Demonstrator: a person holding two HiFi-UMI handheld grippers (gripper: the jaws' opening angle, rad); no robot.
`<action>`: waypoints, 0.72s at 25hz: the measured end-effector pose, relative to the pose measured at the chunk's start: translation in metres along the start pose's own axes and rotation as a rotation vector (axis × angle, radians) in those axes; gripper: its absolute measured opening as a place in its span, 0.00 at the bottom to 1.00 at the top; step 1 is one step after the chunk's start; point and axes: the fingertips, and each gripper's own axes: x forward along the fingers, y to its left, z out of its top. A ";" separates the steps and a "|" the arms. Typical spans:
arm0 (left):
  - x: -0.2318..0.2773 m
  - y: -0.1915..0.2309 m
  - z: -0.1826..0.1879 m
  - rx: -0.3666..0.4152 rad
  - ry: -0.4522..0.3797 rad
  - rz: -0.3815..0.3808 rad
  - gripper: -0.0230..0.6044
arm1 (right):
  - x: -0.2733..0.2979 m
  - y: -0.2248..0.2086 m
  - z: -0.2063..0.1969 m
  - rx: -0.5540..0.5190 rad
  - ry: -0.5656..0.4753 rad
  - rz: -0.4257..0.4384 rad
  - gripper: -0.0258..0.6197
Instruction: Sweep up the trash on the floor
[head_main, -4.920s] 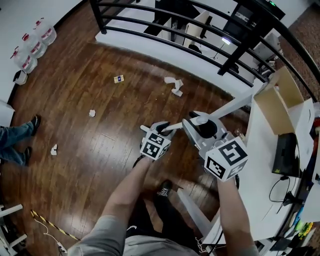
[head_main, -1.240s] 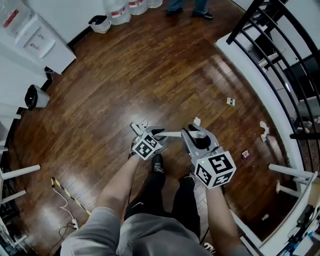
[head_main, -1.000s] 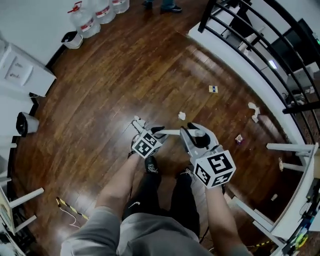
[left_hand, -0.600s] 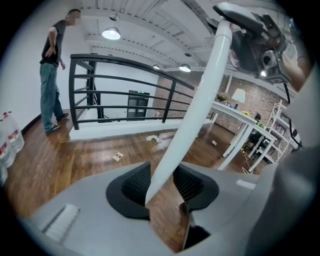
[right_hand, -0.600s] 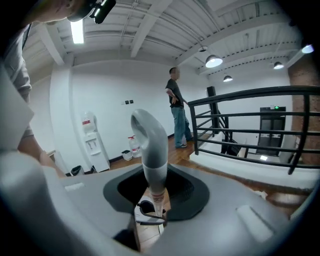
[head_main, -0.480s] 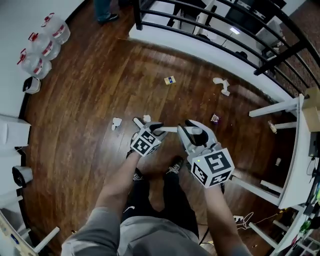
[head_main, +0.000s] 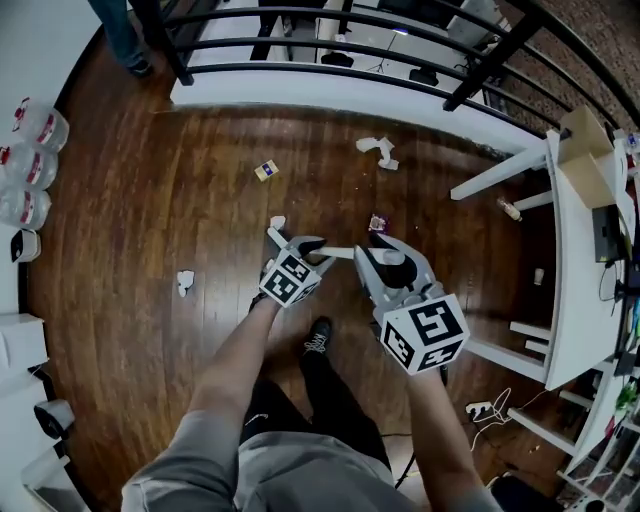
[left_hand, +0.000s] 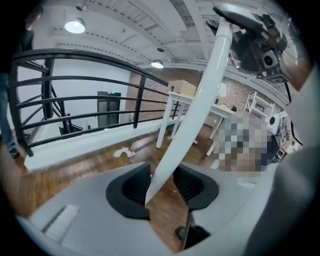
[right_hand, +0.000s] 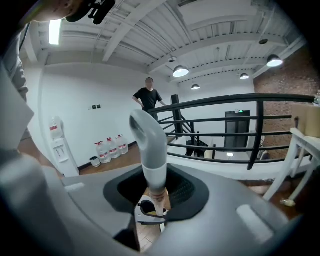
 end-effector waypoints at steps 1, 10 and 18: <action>0.011 -0.004 0.009 0.012 0.000 -0.017 0.26 | -0.005 -0.011 0.002 0.002 -0.003 -0.016 0.18; 0.056 -0.034 0.065 0.069 0.008 -0.096 0.25 | -0.031 -0.058 0.030 -0.030 -0.061 0.008 0.19; -0.035 0.029 0.040 0.008 -0.010 0.039 0.25 | 0.022 0.007 0.063 -0.011 -0.085 0.158 0.19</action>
